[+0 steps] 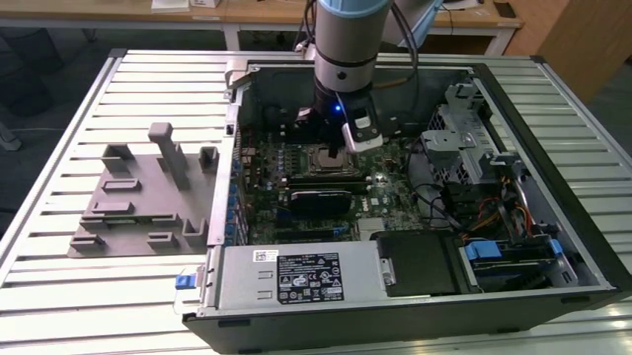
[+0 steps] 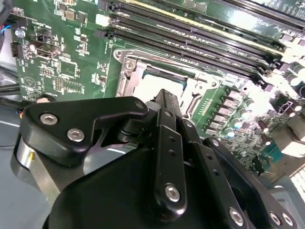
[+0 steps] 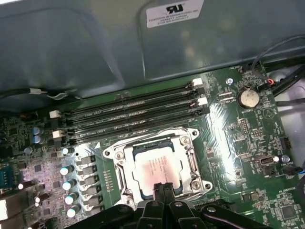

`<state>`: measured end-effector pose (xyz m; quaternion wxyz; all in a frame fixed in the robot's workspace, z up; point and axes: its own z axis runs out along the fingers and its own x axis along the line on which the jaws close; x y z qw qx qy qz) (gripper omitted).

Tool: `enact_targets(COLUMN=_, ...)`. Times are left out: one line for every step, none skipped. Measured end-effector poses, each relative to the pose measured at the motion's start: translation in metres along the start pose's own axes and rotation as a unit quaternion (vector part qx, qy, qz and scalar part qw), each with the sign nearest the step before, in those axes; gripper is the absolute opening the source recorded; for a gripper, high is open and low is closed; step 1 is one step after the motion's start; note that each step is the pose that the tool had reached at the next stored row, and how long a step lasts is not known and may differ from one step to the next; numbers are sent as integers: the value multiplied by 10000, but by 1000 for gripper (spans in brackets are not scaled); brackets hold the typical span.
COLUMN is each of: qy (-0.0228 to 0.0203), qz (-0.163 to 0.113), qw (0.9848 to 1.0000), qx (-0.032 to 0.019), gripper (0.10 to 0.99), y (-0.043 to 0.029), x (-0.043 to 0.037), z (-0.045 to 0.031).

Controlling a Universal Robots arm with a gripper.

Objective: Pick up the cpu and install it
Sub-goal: 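Install the second cpu locking lever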

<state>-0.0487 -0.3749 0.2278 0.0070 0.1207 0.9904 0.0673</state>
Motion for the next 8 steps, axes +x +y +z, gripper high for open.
enact_targets(qy=0, qz=0, qw=10000, qx=0, gripper=106, y=1, x=0, z=-8)
enact_targets(qy=0, qz=0, qw=10000, qx=-1, gripper=106, y=1, x=0, z=-7)
enact_targets(qy=0, qz=0, qw=10000, qx=-1, gripper=106, y=1, x=0, z=-7)
enact_targets(qy=0, qz=0, qw=10000, qx=-1, gripper=106, y=1, x=0, z=-8)
enact_targets(qy=0, qz=0, qw=10000, qx=0, gripper=106, y=1, x=0, z=-8)
enact_targets(qy=1, qz=0, qw=10000, qx=0, gripper=106, y=1, x=0, z=-8)
enact_targets(qy=1, qz=0, qw=10000, qx=0, gripper=106, y=1, x=0, z=-9)
enact_targets(qy=1, qz=0, qw=10000, qx=0, gripper=106, y=1, x=0, z=-8)
